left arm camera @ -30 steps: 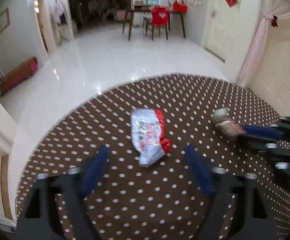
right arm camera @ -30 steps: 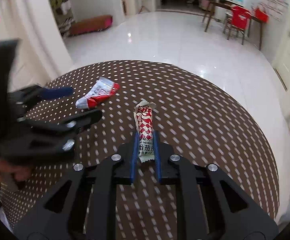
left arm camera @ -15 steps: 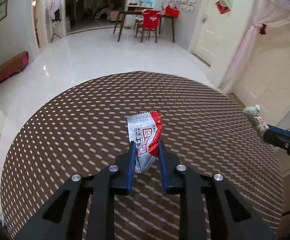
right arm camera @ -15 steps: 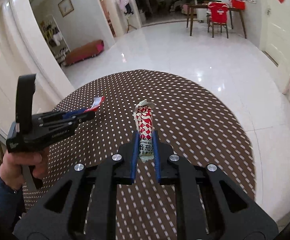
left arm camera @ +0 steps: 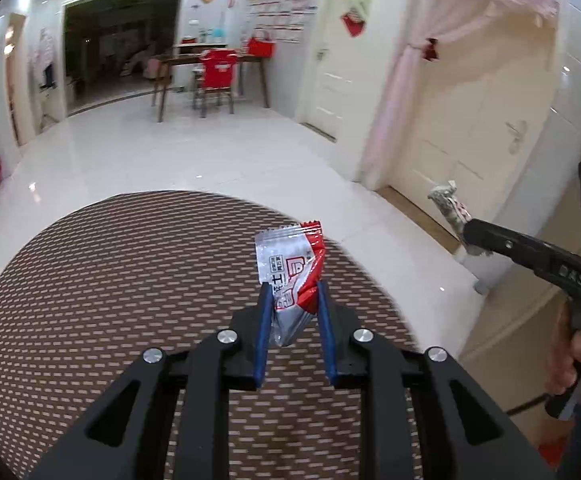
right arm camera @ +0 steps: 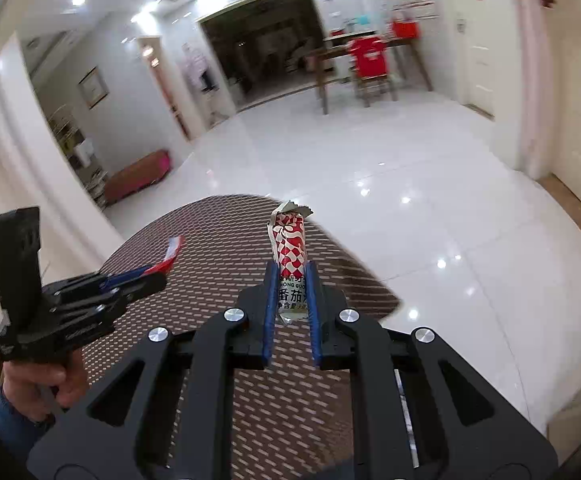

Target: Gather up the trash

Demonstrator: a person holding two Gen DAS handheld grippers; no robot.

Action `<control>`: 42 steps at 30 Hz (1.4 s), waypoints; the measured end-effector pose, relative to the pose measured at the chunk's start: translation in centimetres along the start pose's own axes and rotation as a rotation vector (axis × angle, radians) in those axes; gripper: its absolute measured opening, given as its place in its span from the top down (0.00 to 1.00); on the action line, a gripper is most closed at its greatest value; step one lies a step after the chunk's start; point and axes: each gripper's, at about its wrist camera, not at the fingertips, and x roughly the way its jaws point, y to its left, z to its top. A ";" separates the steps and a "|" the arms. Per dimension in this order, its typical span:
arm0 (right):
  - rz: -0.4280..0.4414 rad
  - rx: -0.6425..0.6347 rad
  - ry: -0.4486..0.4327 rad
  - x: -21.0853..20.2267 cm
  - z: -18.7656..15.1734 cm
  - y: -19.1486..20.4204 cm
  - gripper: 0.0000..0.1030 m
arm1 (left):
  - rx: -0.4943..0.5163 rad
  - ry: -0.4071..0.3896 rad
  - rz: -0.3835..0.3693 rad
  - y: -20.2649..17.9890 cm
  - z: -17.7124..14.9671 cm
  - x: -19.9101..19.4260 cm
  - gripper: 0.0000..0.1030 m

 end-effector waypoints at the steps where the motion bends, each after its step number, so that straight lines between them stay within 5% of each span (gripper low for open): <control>1: -0.015 0.022 -0.010 -0.7 0.0 -1.4 0.86 | 0.013 0.004 -0.012 -1.4 -0.1 0.2 0.80; 12: -0.152 0.231 0.002 -5.0 -5.4 -12.3 0.86 | 0.170 0.129 -0.139 -14.7 -1.7 6.3 0.80; 28: -0.164 0.456 0.138 -2.2 -11.5 -21.0 0.83 | 0.274 0.365 -0.138 -19.7 -4.0 16.9 0.75; 29: -0.165 0.476 0.151 -2.0 -11.8 -21.3 0.80 | 0.275 0.376 -0.141 -20.0 -4.3 17.1 0.71; 30: -0.163 0.496 0.161 -1.7 -11.9 -21.9 0.66 | 0.277 0.383 -0.140 -20.0 -4.2 17.5 0.56; 31: -0.161 0.518 0.169 -1.5 -12.1 -22.4 0.40 | 0.277 0.375 -0.129 -20.0 -4.2 17.4 0.35; 33: -0.162 0.546 0.162 -1.6 -12.8 -23.0 0.30 | 0.282 0.335 -0.097 -19.8 -3.8 16.8 0.15; 37: -0.195 0.560 0.150 -2.6 -13.0 -22.7 0.06 | 0.304 0.275 -0.054 -19.2 -2.9 15.0 0.14; 42: -0.240 0.544 0.118 -3.7 -11.9 -21.8 0.06 | 0.296 0.189 -0.024 -18.5 -1.5 11.7 0.14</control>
